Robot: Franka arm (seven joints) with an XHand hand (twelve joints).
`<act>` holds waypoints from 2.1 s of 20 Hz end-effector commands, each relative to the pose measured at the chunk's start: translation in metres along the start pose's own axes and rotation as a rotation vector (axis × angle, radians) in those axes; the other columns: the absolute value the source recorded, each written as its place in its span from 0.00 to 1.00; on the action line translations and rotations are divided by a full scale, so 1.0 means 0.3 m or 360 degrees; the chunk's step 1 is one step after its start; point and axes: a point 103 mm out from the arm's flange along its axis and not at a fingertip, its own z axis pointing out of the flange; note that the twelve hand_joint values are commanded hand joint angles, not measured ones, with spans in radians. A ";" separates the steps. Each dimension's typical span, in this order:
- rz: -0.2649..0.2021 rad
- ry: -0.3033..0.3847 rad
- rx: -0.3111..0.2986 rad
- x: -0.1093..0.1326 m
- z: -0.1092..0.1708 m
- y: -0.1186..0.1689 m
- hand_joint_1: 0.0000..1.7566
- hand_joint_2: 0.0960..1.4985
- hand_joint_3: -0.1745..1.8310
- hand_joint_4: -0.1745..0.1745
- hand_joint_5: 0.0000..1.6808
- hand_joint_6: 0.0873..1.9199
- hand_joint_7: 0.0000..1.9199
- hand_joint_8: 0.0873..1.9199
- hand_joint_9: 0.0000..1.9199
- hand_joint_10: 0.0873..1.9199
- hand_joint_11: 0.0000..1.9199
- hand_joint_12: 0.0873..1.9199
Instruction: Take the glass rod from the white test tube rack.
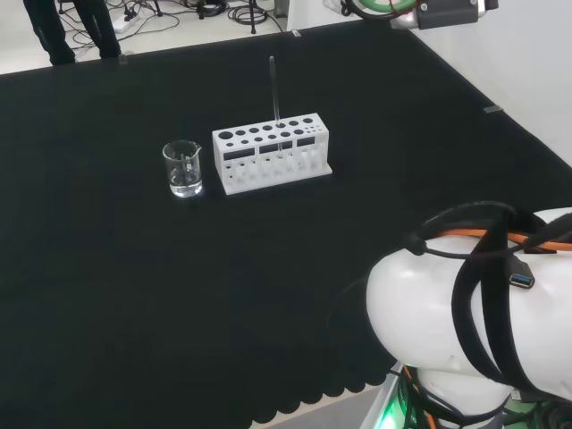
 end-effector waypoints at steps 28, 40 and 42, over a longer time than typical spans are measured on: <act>-0.0155 0.0140 0.0006 0.113 0.090 0.659 0.46 0.43 0.38 0.13 0.15 0.00 0.14 0.41 0.21 0.40 0.17 0.73; -0.0219 0.0156 0.0043 0.123 0.270 0.854 0.46 0.46 0.38 0.07 0.18 0.00 0.19 0.41 0.29 0.37 0.24 0.69; -0.0236 0.0148 0.0053 0.135 0.295 0.874 0.46 0.46 0.38 0.06 0.18 0.00 0.19 0.41 0.30 0.37 0.25 0.68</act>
